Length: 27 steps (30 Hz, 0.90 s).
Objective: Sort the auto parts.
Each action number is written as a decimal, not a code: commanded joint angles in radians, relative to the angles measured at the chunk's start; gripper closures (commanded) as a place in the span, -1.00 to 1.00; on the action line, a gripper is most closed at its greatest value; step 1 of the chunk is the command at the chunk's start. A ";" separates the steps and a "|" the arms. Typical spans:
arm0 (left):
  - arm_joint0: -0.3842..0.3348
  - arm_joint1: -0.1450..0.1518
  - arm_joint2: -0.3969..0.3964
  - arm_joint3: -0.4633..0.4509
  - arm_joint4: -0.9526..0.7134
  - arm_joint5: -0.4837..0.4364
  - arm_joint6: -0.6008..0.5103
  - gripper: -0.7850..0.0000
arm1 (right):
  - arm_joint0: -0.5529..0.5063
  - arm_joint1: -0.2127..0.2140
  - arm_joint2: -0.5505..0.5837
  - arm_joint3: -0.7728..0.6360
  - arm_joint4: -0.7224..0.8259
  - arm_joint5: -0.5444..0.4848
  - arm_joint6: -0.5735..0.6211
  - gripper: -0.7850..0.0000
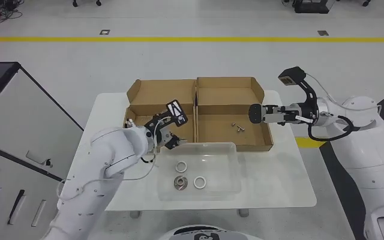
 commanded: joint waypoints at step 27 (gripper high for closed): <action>-0.328 0.025 0.385 0.133 -0.333 0.045 -0.248 -1.00 | 0.000 0.000 0.000 0.000 0.000 0.000 0.000 -1.00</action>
